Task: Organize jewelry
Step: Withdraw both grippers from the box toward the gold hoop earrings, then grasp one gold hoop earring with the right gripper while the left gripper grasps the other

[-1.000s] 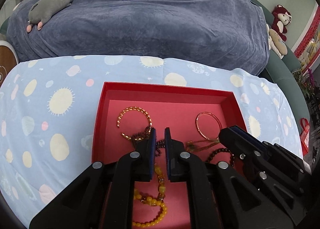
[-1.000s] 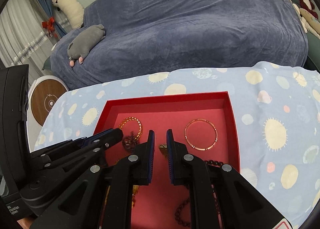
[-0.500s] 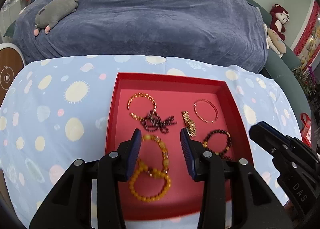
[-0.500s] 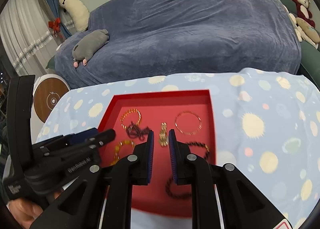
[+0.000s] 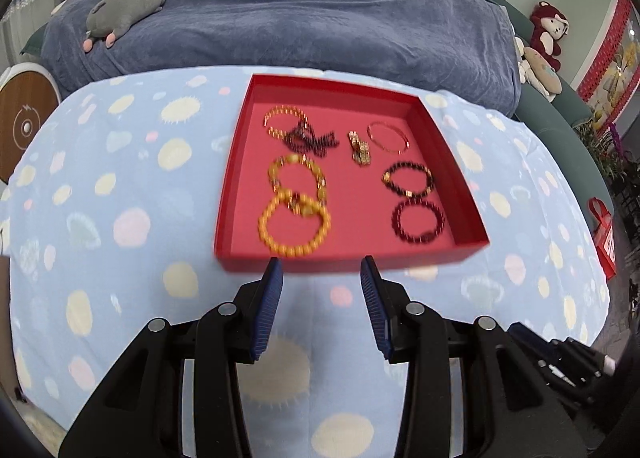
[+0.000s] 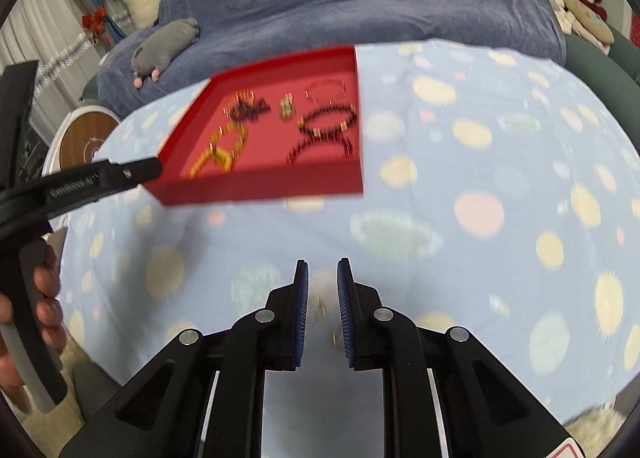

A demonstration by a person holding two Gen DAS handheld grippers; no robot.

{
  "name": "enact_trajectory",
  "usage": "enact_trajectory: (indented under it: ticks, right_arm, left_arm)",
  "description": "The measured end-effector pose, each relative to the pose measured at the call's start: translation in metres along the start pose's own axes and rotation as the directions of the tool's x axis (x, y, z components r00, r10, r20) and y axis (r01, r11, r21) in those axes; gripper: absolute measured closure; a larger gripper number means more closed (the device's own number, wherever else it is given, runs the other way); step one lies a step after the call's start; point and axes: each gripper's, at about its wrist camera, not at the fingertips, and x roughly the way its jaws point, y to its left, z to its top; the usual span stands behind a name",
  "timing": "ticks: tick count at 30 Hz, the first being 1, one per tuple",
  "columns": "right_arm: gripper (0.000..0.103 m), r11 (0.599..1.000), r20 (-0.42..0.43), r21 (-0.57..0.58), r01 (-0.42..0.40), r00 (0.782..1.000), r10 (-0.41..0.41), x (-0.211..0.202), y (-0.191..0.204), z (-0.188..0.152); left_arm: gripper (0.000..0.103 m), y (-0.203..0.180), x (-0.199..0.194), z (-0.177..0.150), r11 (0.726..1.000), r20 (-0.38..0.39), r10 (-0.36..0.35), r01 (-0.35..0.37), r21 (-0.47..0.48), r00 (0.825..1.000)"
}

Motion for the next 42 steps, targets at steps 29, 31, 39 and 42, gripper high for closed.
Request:
enact_trajectory:
  ticks: [29,31,39,42]
  right_arm:
    - [0.088,0.997,-0.049,0.005,0.074,0.996,-0.074,0.027,-0.010,-0.041]
    - [0.088,0.998,-0.049,0.016,0.067,0.997,-0.066,0.027,-0.012,-0.042]
    - [0.088,0.993,-0.035,0.095,0.076,0.997,-0.073,0.011,-0.026,-0.043]
    - [0.088,0.990,-0.032,0.118,0.082,0.996,-0.078,0.004,-0.032,-0.044]
  left_arm:
    - [0.058,-0.024,0.004,-0.068,0.999,-0.086,-0.035,0.035,-0.004,0.996]
    - [0.058,-0.027,0.005,-0.069,0.999,-0.089,-0.037,0.037,0.003,0.995]
    - [0.058,-0.053,0.012,-0.074,0.997,-0.105,-0.067,0.072,0.038,0.992]
    - [0.058,-0.068,0.018,-0.076,0.994,-0.118,-0.086,0.093,0.055,0.989]
